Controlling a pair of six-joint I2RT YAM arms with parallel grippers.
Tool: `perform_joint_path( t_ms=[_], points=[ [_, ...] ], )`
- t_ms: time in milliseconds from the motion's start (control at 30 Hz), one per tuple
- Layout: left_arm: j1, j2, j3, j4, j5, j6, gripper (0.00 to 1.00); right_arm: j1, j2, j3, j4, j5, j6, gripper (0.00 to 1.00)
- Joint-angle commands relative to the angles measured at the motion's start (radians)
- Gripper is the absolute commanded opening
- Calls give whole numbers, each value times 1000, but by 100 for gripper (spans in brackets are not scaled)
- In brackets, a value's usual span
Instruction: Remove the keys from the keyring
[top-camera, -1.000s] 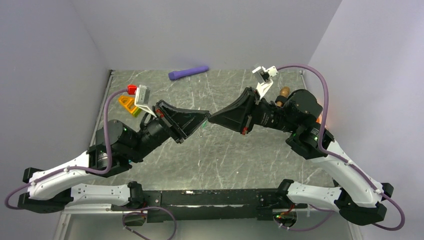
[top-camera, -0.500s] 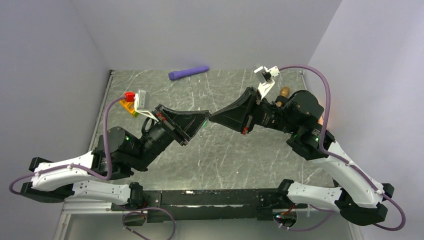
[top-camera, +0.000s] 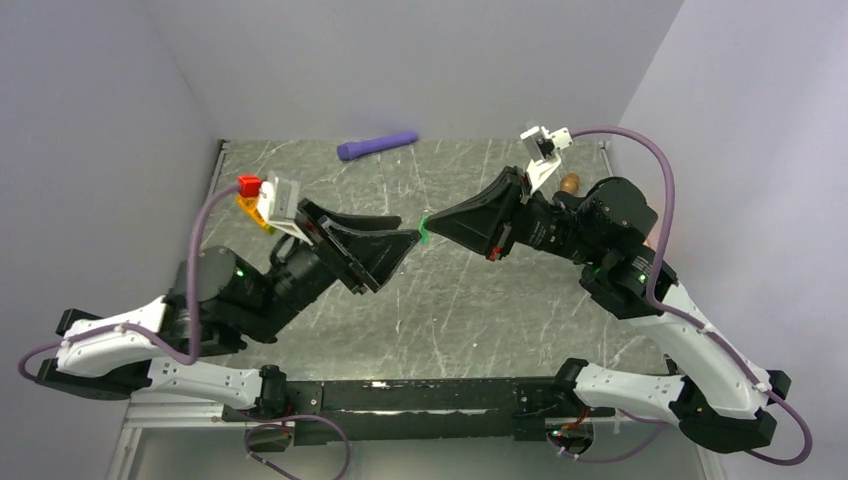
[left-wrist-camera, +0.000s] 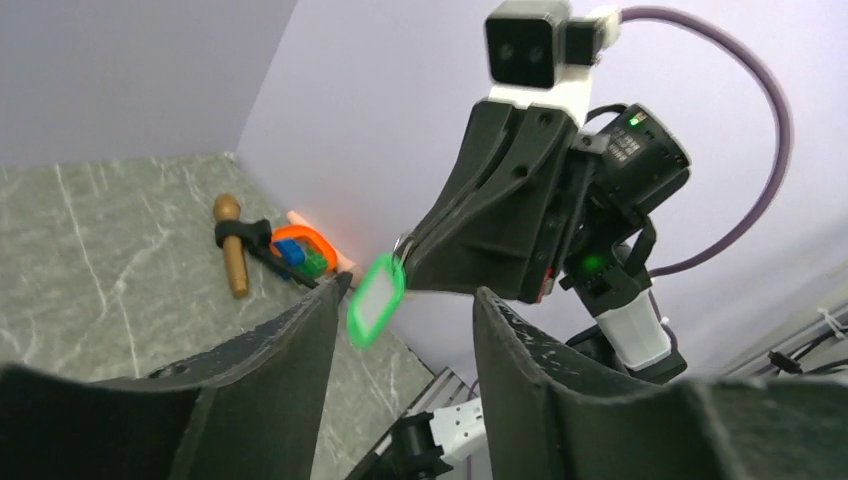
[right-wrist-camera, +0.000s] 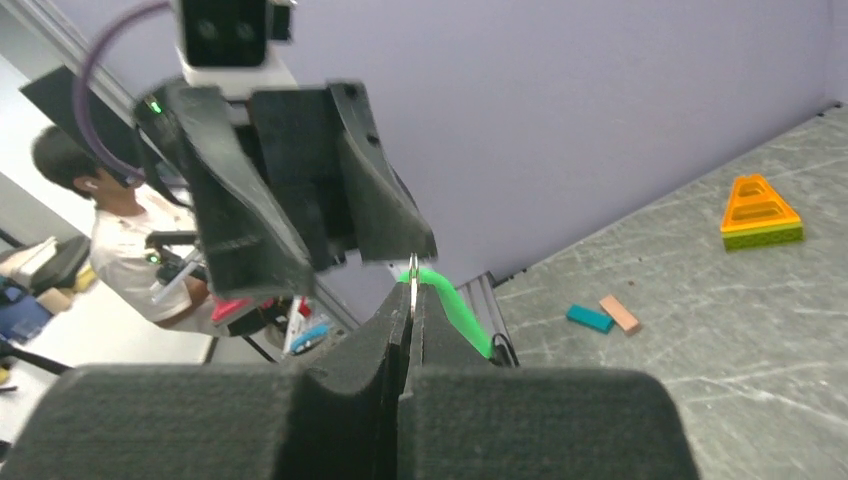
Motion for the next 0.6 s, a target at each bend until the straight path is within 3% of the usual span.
perform_joint_path(
  t_ms=[0,267,433,567],
  points=[
    [-8,1,221,-242,71,167,60,-3,-44,110,-175,30,-138,0],
    [-5,34,558,-637,224,316,68,-3,44,283,-459,-142,-258,0],
    [-3,104,687,-809,327,289,71,-3,171,424,-683,-222,-318,0],
    [13,226,743,-1013,215,197,76,-2,242,450,-818,-123,-312,0]
  ],
)
